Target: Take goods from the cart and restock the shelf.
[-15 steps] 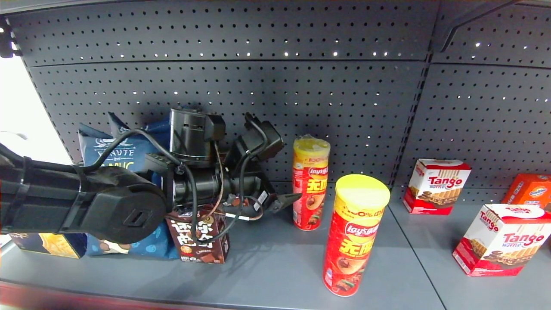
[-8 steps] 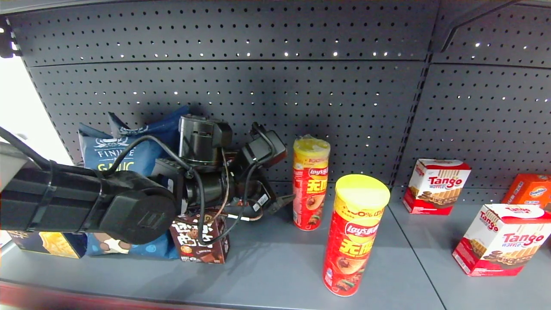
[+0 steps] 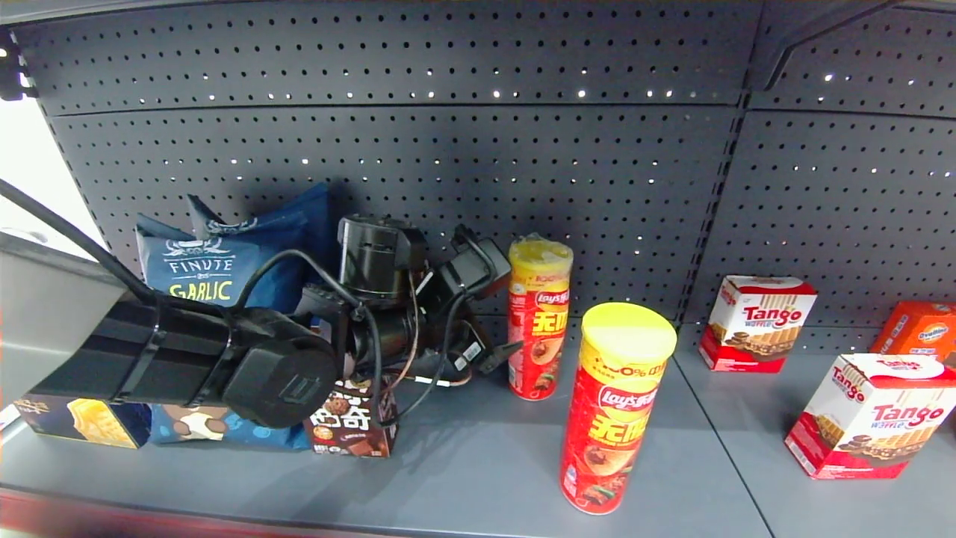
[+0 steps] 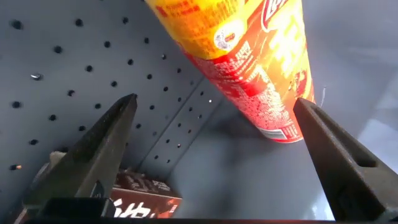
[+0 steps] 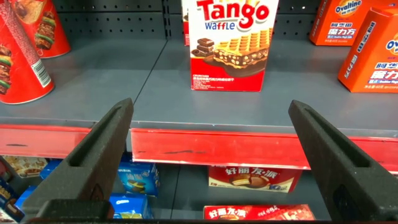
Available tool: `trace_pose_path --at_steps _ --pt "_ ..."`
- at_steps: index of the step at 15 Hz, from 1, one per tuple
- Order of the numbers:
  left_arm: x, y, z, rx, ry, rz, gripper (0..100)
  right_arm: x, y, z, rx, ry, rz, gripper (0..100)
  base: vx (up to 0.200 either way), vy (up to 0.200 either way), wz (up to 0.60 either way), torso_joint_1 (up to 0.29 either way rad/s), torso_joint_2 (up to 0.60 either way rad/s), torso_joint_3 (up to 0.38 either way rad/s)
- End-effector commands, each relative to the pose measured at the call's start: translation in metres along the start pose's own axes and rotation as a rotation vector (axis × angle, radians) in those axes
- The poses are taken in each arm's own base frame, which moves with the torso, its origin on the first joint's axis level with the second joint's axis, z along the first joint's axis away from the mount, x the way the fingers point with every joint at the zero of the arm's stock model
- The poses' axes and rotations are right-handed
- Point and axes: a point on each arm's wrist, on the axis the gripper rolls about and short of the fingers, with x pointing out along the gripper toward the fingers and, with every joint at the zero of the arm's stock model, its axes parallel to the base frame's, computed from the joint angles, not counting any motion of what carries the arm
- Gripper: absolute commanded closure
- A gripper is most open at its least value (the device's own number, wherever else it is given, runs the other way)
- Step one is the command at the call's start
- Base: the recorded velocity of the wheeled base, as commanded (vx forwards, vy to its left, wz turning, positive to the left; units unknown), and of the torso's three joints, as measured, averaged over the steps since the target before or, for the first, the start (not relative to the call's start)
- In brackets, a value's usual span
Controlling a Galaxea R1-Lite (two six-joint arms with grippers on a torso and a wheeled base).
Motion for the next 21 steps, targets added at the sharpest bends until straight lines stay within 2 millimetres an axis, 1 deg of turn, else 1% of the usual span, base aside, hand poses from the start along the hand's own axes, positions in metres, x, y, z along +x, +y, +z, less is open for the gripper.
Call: trace_pose_path --at_steps 1,5,21 --pt "0.007 -0.002 -0.004 -0.002 0.011 -0.004 0 0.000 0.000 0.000 0.000 0.001 0.000 0 0.000 0.000 0.00 0.000 0.00 0.000" --pt "0.014 -0.002 -0.006 -0.002 0.017 0.015 0 0.000 0.000 0.000 0.000 0.001 0.000 0 0.000 0.000 0.00 0.000 0.00 0.000" --pt "0.018 0.003 -0.012 -0.001 0.020 0.062 0 0.000 0.000 0.000 0.000 0.001 0.000 0 0.000 0.000 0.00 0.000 0.00 0.000"
